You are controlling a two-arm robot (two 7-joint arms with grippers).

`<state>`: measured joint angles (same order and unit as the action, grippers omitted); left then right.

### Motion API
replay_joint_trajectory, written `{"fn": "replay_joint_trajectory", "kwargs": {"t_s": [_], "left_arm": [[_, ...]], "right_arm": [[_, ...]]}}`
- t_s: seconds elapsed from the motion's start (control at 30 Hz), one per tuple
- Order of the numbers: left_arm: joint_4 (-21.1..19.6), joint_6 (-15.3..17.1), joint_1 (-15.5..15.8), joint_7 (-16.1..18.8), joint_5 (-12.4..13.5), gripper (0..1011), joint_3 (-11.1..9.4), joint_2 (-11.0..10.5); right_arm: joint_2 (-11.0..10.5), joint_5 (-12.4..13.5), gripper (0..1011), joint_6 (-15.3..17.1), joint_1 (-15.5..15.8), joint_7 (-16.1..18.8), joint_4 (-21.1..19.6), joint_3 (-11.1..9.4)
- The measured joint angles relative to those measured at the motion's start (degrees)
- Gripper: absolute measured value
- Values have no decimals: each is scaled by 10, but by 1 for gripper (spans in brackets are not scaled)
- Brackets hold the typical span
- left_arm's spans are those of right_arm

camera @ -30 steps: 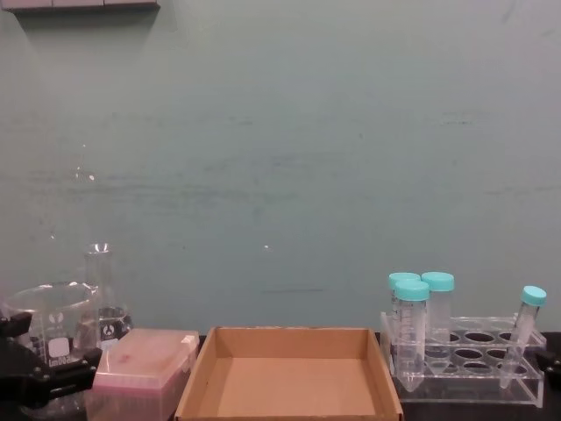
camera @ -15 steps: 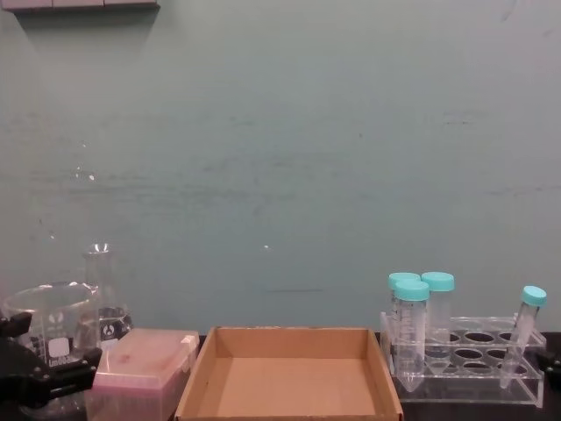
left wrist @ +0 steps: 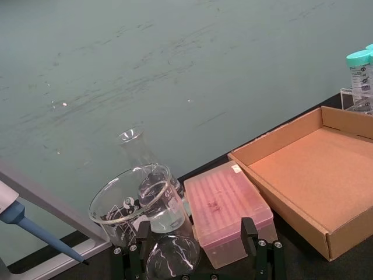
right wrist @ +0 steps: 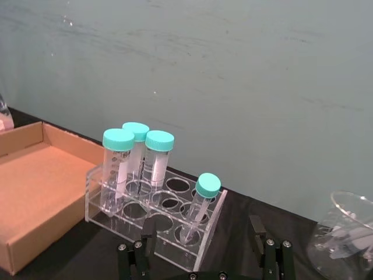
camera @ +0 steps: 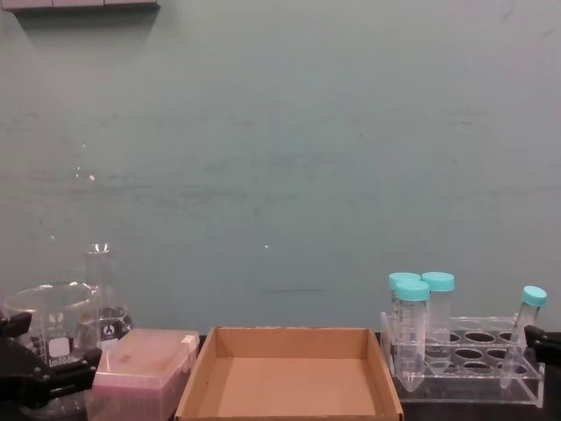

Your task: Use the right hand to move the test tube from the test tube rack into the box.

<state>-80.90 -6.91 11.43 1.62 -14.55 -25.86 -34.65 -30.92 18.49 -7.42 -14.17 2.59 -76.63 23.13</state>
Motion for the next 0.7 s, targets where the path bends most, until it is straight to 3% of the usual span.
{"fn": "replay_joint_trajectory", "kwargs": {"t_s": [0.33, 0.7], "left_arm": [[0, 0, 0, 0, 0, 1000, 0, 0], [0, 0, 0, 0, 0, 1000, 0, 0]], "right_arm": [[54, 24, 1000, -16, -47, 35, 81, -17], [95, 11, 1000, -55, -97, 54, 162, -22]]}}
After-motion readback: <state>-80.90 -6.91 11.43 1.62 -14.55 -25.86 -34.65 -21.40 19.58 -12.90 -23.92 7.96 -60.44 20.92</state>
